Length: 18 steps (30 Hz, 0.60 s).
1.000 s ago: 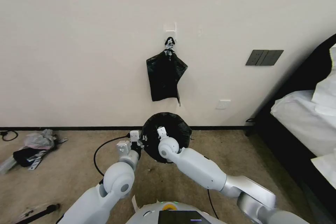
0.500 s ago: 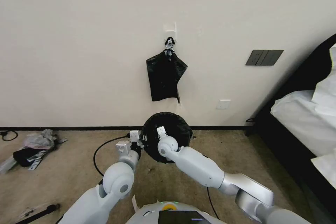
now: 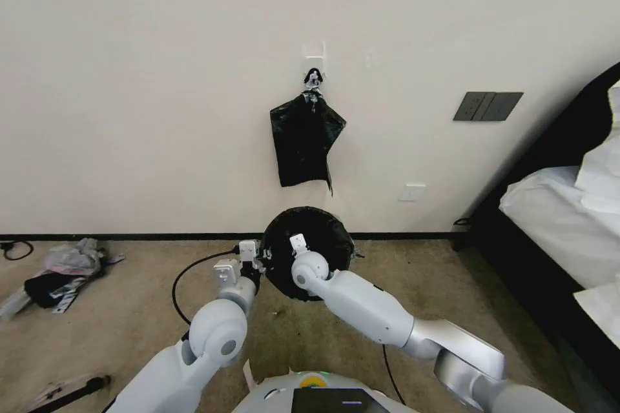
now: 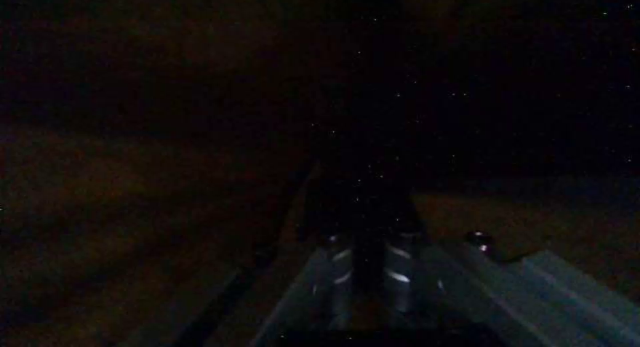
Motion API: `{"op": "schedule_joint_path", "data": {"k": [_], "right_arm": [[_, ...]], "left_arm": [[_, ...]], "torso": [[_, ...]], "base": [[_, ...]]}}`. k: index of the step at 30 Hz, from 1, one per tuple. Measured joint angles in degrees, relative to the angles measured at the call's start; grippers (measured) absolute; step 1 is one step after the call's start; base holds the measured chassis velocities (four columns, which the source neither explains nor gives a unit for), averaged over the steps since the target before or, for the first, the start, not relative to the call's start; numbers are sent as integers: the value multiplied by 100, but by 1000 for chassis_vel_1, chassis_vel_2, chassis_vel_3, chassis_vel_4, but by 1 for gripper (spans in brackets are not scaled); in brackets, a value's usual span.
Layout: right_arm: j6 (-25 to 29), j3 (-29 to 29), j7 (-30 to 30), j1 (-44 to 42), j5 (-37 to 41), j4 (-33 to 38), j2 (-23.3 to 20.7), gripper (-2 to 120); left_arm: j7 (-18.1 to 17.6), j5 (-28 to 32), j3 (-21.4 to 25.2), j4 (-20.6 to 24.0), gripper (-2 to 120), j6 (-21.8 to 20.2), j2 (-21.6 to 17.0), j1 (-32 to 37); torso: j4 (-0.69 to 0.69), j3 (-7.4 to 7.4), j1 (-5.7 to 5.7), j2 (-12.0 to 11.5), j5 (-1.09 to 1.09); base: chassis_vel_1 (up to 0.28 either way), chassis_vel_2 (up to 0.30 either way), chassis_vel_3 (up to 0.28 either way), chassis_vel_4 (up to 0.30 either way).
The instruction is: Place a trash bag onto the trash bin.
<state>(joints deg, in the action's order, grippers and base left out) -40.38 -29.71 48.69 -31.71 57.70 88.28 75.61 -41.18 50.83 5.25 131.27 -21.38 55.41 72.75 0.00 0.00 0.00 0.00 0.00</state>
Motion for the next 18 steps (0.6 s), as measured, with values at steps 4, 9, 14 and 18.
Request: {"op": "schedule_joint_path", "data": {"k": [4,9,14,18], "right_arm": [[1,14,0,-8,47,207,-83,2],[3,15,0,-65,212,742,-255,19],[3,14,-4,-179,425,1606,-742,36],[25,355,-217,-466,472,2261,-1112,51]], "left_arm": [[-3,76,11,-33,1,-5,0,-10],[-76,310,62,-146,1,-60,8,-77],[-129,586,111,-382,1,-105,35,-173],[-203,868,143,-563,1,-168,72,-239]], "torso": [[0,0,0,0,0],[0,0,0,0,1],[0,0,0,0,1],[-1,0,0,0,1]], "base": [[0,0,0,0],[0,0,0,0],[0,0,0,0],[0,0,0,0]]}}
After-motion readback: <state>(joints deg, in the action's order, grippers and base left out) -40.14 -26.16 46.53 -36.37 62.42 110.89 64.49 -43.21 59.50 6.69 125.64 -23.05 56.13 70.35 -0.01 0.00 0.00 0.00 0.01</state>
